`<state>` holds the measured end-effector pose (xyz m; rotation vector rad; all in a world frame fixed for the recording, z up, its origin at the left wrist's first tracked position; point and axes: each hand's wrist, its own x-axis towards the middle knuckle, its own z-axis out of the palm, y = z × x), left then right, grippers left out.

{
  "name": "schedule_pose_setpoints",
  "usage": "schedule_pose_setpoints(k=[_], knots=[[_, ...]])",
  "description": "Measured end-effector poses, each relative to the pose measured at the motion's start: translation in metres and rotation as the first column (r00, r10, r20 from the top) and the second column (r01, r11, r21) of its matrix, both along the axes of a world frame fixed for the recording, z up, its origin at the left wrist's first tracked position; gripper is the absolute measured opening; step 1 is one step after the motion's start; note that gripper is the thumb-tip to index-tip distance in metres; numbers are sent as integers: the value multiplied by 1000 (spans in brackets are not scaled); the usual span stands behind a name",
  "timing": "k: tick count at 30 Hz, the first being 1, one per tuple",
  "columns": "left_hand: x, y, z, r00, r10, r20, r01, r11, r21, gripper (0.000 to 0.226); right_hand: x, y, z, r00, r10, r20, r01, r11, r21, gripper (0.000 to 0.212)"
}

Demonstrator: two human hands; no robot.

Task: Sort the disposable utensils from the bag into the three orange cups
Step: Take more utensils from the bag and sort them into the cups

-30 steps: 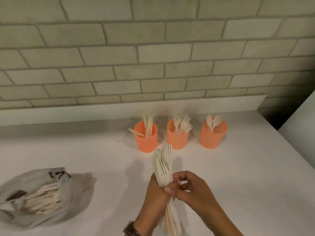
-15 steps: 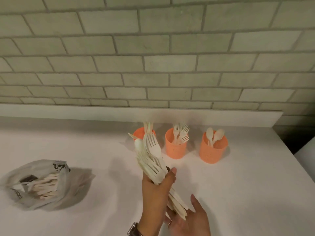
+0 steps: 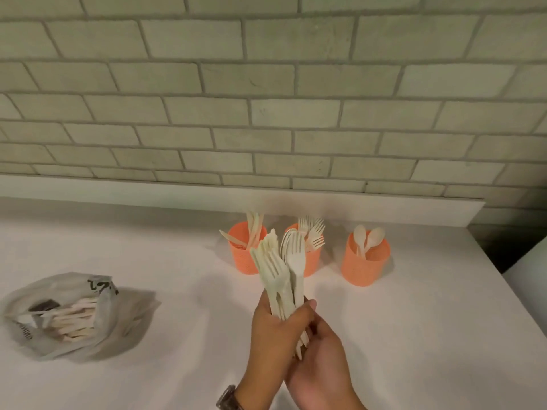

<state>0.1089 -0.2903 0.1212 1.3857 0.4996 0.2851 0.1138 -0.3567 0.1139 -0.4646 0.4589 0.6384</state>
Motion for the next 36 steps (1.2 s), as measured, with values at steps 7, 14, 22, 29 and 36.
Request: schedule_pose_setpoints(k=[7,14,22,29,36], knots=[[0,15,-2,999,-37,-35,39,998,42,14,-2,-10,1,794,293,533,211,690,-693,27],[-9,16,-15,995,-38,-93,48,993,108,12,14,-12,10,615,540,574,413,399,-819,22],[-19,25,-13,968,-228,-109,233,972,34,37,27,-15,18,743,458,488,146,600,-786,17],[-22,33,-14,941,-335,-45,330,938,-103,47,31,-20,21,728,526,440,66,585,-808,15],[-17,40,-20,918,-395,-44,380,904,-197,42,36,-24,16,772,491,403,-78,703,-706,12]])
